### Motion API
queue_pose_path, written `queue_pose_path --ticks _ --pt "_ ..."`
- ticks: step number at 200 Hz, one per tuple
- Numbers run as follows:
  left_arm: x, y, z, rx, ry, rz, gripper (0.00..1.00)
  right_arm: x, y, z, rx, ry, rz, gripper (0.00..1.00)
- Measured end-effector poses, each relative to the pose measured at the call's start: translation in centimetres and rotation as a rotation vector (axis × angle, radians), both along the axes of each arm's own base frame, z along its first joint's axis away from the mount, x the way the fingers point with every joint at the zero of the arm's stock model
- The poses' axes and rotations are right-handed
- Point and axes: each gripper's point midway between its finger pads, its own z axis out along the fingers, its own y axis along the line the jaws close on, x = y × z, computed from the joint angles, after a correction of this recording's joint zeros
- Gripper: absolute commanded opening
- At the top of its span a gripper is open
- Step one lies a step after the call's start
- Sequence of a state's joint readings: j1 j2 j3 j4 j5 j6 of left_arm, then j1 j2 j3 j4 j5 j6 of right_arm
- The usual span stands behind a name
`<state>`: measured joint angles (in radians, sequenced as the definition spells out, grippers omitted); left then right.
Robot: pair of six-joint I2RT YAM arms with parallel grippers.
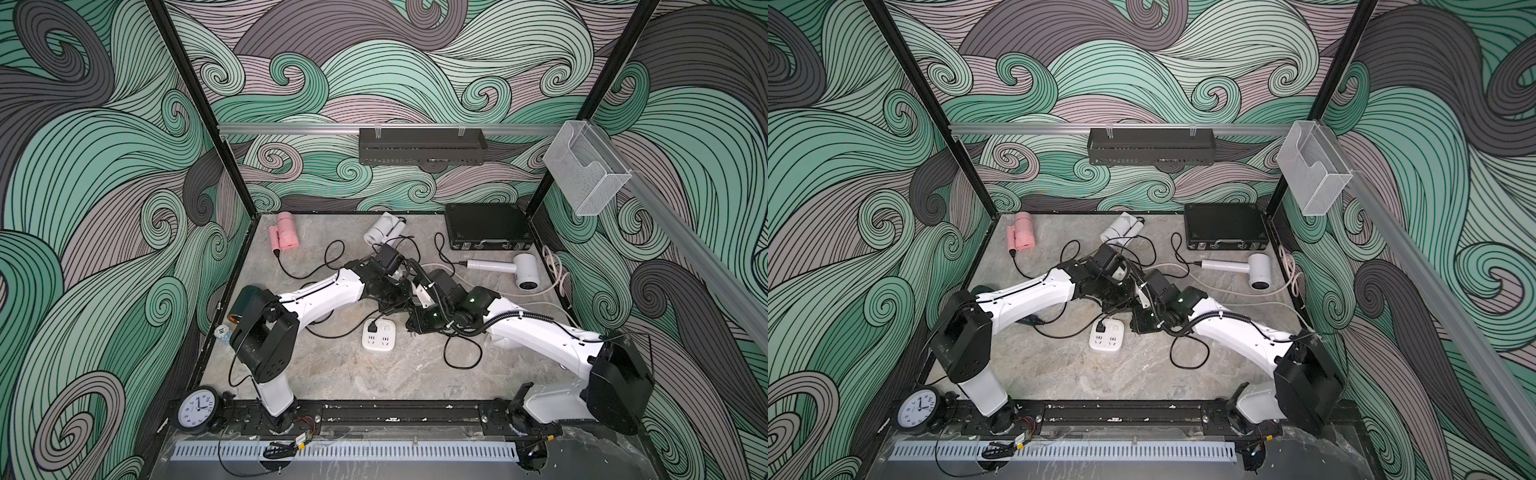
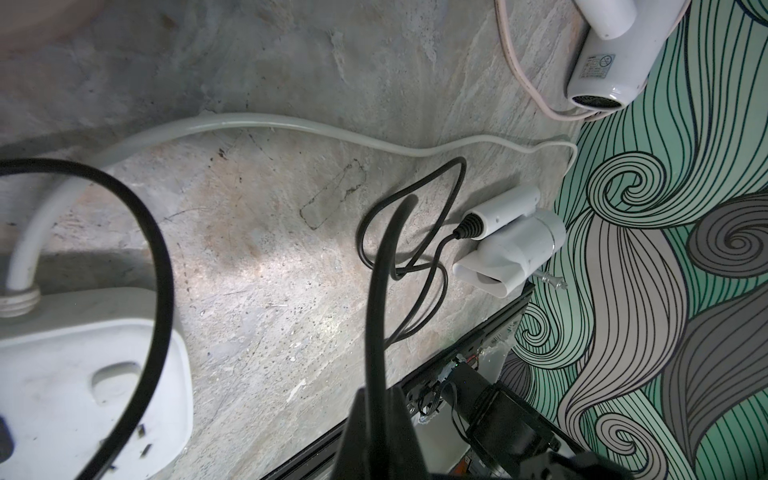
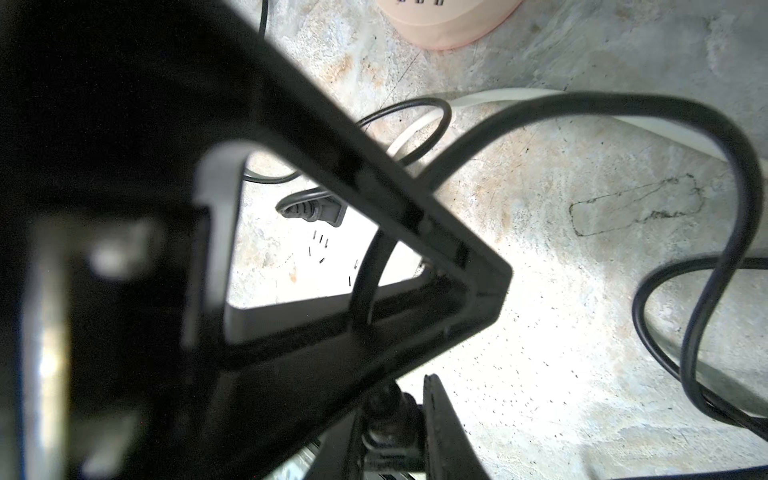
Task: Charge the blow dryers
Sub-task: Pick up the plug from the center of the board.
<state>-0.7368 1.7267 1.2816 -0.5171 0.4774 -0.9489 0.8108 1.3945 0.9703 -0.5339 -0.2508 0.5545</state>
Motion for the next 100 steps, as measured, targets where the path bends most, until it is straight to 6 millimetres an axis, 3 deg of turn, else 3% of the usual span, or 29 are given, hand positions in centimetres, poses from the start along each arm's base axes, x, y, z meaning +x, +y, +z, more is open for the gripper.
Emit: queue_pose_path --ticks 63,100 --pt "0.1 0.0 0.0 0.001 -0.020 -0.017 0.38 0.7 -0.3 0.5 0.006 -0.092 -0.023 0.12" --pt "0.7 0.7 0.7 -0.006 -0.051 -0.022 0.39 1.2 -1.0 0.7 0.017 -0.188 -0.067 0.12"
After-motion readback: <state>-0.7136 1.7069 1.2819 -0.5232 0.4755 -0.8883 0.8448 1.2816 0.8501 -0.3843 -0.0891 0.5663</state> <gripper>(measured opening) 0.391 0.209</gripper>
